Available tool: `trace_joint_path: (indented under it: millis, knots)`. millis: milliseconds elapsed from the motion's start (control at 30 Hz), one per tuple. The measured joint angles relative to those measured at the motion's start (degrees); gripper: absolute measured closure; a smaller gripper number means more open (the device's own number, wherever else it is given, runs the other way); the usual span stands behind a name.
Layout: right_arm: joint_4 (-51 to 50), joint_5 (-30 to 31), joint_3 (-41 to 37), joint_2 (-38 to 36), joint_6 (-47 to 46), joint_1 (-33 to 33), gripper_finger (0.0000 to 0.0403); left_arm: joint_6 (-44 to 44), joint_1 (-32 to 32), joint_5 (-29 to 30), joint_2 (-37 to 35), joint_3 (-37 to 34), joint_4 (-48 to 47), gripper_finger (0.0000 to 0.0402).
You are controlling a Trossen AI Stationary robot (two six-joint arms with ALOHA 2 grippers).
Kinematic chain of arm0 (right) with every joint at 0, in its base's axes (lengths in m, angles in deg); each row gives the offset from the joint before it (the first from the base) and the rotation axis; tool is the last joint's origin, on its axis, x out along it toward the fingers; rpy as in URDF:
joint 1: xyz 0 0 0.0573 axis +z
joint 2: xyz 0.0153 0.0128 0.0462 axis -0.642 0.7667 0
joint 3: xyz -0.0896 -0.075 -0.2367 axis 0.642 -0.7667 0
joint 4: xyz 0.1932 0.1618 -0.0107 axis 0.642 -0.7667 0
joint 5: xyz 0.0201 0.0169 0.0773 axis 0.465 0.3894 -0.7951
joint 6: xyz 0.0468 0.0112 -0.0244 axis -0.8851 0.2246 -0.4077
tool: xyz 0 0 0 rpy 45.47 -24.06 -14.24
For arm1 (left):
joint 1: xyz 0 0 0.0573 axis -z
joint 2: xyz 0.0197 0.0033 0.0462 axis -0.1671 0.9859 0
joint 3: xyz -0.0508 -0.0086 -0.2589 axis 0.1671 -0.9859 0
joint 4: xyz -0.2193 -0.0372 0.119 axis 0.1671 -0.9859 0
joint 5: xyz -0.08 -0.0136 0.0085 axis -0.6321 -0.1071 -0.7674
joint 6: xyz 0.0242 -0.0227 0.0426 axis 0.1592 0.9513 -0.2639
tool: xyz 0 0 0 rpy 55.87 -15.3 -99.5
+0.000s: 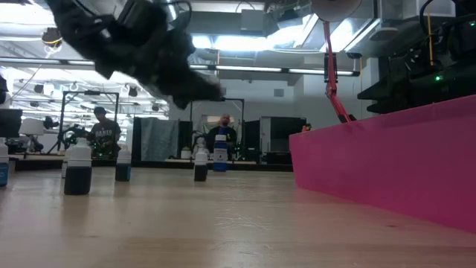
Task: Pick & Place food coloring
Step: Put the small orange food coloring bottle into the red bin
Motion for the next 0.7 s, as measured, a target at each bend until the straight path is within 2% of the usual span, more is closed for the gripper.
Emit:
trace_joint_path:
  millis: [433,567,700]
  knots:
    - [0.71,-0.03,0.02,0.0,-0.14,-0.01,0.0097,4.61,2.02,6.79,-0.02,8.45,-3.19,0.0355]
    - [1.21,-5.65,0.02,-0.02,-5.74,0.0,0.0097,4.74,2.02,9.44,-0.02,8.45,-3.52,0.0355]
    - [1.67,-9.45,0.01,-0.02,-5.84,0.0,0.0097,4.73,1.93,10.33,-0.02,8.45,-4.25,0.0355]
